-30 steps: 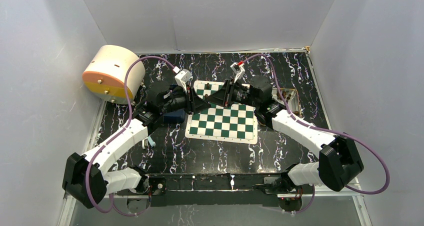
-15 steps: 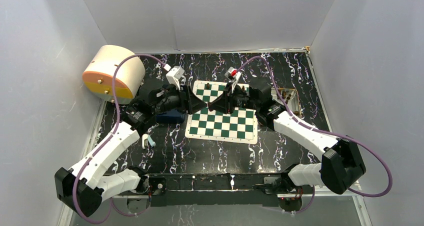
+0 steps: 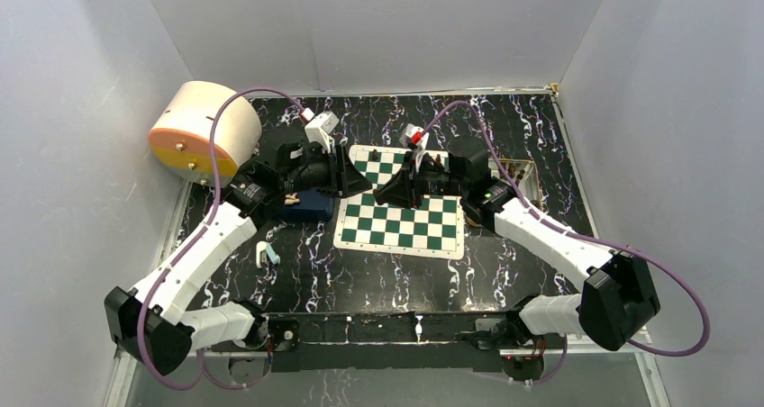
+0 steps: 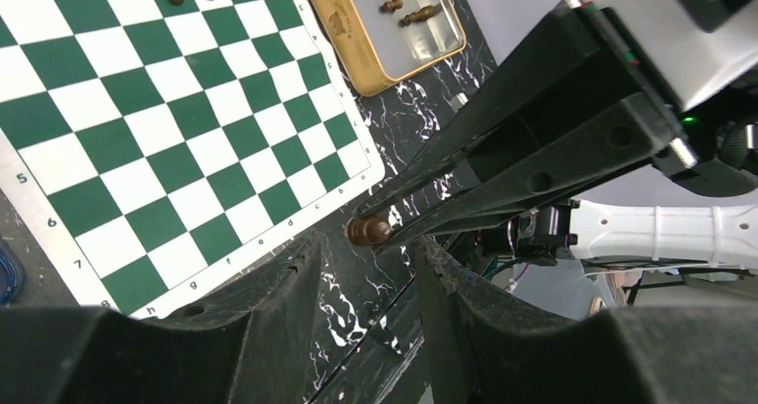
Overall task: Set up the chess pieces on the board
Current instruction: Pick up the chess piece from the storage box.
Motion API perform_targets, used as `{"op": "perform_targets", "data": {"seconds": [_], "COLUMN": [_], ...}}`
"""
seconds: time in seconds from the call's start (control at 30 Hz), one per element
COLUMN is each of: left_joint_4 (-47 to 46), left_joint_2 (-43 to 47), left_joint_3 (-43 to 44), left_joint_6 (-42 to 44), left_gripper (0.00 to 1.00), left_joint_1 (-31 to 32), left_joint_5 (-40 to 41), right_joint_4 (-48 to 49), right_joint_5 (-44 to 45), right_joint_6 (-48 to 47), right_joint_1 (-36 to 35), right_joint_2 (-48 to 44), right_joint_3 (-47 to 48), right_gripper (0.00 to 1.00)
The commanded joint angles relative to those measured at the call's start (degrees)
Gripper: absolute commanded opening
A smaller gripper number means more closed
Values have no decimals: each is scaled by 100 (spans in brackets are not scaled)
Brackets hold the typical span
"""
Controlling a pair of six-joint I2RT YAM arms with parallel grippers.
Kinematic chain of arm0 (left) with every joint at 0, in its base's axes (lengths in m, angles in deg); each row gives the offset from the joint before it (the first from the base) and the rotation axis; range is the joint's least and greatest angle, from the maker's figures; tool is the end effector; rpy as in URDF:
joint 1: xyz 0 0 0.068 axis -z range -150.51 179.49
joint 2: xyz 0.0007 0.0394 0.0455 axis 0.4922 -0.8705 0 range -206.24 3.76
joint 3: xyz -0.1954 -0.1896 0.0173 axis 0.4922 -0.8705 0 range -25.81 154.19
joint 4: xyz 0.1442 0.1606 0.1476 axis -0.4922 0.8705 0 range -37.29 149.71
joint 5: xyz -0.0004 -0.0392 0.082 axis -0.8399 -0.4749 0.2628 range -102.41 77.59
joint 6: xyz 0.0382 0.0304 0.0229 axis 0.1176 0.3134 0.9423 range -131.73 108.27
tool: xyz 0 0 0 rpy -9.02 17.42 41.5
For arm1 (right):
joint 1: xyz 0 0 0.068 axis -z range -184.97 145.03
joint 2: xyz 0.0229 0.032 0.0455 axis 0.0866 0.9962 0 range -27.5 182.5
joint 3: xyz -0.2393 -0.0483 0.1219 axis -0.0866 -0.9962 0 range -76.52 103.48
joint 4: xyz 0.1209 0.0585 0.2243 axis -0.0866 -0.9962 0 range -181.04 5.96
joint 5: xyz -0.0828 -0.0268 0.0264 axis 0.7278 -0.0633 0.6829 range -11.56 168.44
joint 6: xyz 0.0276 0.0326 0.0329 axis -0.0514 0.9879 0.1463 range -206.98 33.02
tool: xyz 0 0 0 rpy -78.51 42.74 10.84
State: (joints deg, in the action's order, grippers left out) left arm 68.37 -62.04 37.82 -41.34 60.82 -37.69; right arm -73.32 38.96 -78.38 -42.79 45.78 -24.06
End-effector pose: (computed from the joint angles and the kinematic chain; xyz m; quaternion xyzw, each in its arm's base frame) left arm 0.2141 -0.1482 0.3725 0.1407 0.7865 -0.4439 0.4057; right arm 0.2187 0.1983 0.3176 -0.3920 0.6434 0.4762 0.4535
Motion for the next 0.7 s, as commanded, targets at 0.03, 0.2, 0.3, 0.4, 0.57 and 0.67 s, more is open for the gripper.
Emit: {"op": "perform_targets", "data": {"seconds": [0.03, 0.2, 0.3, 0.4, 0.57, 0.67], "left_joint_4": [236, 211, 80, -31, -246, -269], "left_joint_2": [-89, -183, -199, -282, -385, -414], "left_joint_3": [238, 213, 130, 44, 0, 0], "left_joint_6": [-20, -86, -138, -213, -317, -324], "left_gripper": [41, 42, 43, 43, 39, 37], "left_joint_1": [-14, -18, -22, -19, -17, -18], "left_joint_5": [-157, -267, -404, -501, -584, -561], "right_joint_4": [378, 429, 370, 389, 437, 459], "right_joint_5": [-149, -127, -97, -95, -59, -25], "right_joint_6": [126, 211, 245, 302, 338, 347], "right_joint_1": [-35, -39, -33, -32, -32, -33], "right_joint_2": [-152, -87, -49, -42, -52, -49], "right_joint_3": [224, 255, 301, 274, 187, 159], "right_gripper": [5, 5, 5, 5, 5, 4]}}
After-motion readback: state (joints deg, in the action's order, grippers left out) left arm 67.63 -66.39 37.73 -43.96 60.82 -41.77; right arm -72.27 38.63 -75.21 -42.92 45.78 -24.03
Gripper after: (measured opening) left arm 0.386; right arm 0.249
